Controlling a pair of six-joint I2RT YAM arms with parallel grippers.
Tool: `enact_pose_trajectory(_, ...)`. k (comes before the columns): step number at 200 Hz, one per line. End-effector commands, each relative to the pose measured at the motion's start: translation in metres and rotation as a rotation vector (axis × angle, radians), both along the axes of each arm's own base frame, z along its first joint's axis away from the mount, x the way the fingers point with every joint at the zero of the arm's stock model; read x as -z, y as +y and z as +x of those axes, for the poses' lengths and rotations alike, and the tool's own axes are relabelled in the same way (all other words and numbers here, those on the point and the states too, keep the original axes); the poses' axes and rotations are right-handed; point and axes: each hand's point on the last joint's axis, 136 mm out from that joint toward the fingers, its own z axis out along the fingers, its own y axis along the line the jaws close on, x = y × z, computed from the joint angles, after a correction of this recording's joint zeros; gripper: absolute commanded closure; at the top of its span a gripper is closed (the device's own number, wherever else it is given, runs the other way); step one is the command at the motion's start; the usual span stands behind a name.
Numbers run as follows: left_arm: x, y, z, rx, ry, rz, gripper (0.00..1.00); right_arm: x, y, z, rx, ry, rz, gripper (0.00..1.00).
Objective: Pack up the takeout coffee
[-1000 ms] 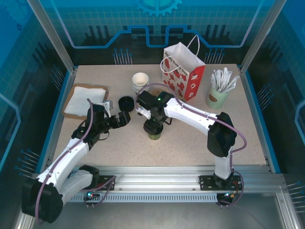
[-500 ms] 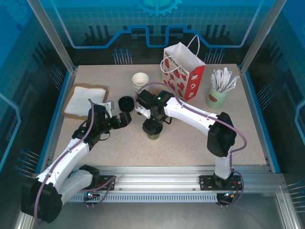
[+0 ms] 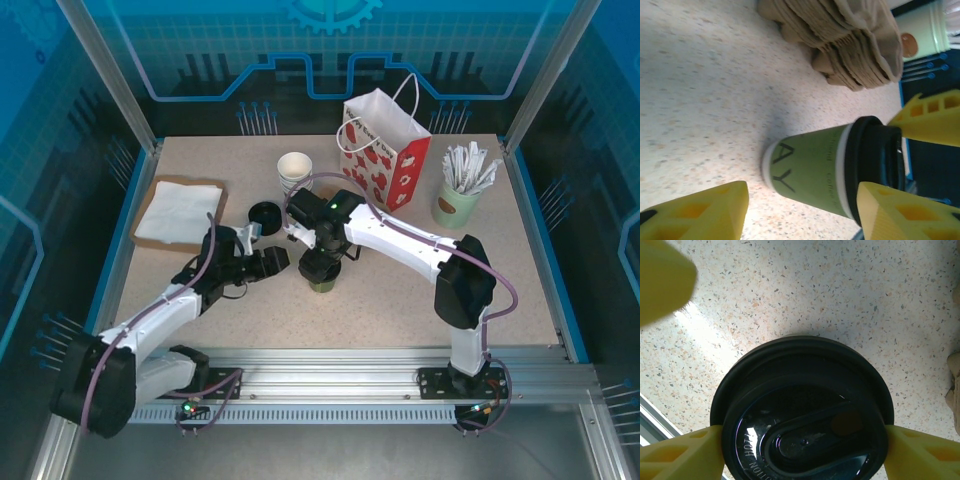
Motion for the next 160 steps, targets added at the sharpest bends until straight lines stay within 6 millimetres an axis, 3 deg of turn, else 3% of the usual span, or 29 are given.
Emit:
enact_pose_trajectory(1,-0.007,-0.022,-0.004,0.074,-0.004,-0.096,0.42,-0.001,0.006,-0.005,-0.015,0.016,0.013,0.21)
enact_pose_trajectory(51,0.002,-0.037,-0.005,0.108,0.016,-0.128,0.47,0.002,0.005,-0.006,-0.012,0.019,0.005,0.21)
enact_pose_trajectory(98,0.016,-0.038,-0.008,0.108,0.048,-0.116,0.49,0.0,0.005,-0.005,-0.009,0.014,0.01,0.21)
enact_pose_trajectory(160,0.021,-0.04,-0.008,0.113,0.053,-0.117,0.5,0.0,0.003,-0.005,-0.006,0.005,0.009,0.21)
